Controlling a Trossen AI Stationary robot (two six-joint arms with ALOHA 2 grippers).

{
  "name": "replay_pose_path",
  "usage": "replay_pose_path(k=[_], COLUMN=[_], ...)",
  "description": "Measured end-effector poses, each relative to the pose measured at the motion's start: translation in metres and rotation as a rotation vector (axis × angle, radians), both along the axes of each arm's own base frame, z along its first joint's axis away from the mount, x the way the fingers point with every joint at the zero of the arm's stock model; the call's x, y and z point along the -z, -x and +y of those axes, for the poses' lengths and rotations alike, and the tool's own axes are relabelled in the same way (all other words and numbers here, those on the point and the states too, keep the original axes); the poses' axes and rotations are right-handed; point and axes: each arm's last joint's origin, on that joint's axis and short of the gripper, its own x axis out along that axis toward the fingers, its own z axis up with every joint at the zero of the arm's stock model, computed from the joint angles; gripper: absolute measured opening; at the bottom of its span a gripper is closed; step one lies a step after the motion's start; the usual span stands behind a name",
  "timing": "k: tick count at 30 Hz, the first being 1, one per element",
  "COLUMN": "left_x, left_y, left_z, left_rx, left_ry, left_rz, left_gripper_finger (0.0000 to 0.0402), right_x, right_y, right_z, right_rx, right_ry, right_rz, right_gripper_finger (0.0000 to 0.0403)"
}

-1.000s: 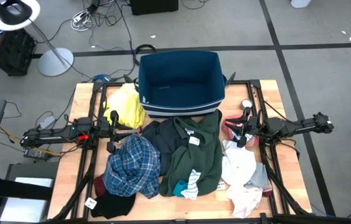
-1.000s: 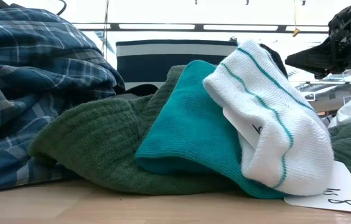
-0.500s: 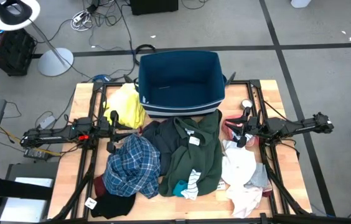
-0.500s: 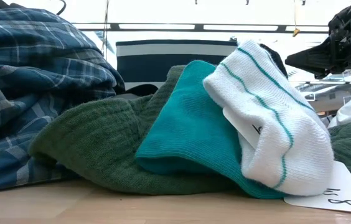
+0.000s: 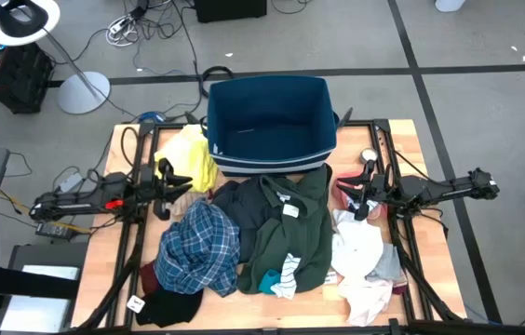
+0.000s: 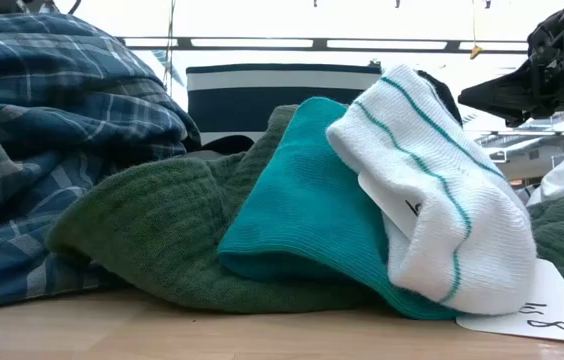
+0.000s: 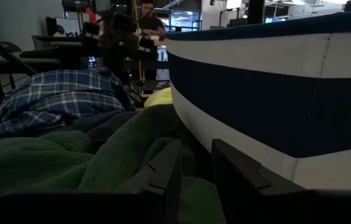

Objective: Sort clothes
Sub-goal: Put the blue longsleeve checkered shirt into the blue laundry bin

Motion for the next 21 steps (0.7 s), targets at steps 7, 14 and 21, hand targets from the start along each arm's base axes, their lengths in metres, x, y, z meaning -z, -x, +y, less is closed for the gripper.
replay_pose_path(k=[7, 14, 21], left_x=[-0.045, -0.098, -0.145], left_y=[-0.01, -0.053, -0.085], left_z=[-0.001, -0.014, -0.041], left_rx=[-0.007, 0.0, -0.068], left_ry=[0.084, 0.175, 0.239], left_rz=[0.195, 0.534, 0.839], left_gripper_finger=[0.011, 0.011, 0.011], right_x=[0.0, 0.0, 0.0], right_y=[0.0, 0.0, 0.0], right_z=[0.0, 0.0, 0.0], right_rx=[0.001, 0.0, 0.0], right_ry=[0.0, 0.0, 0.0], right_rz=[0.0, 0.0, 0.0], right_gripper_finger=[0.0091, 0.0091, 0.0091])
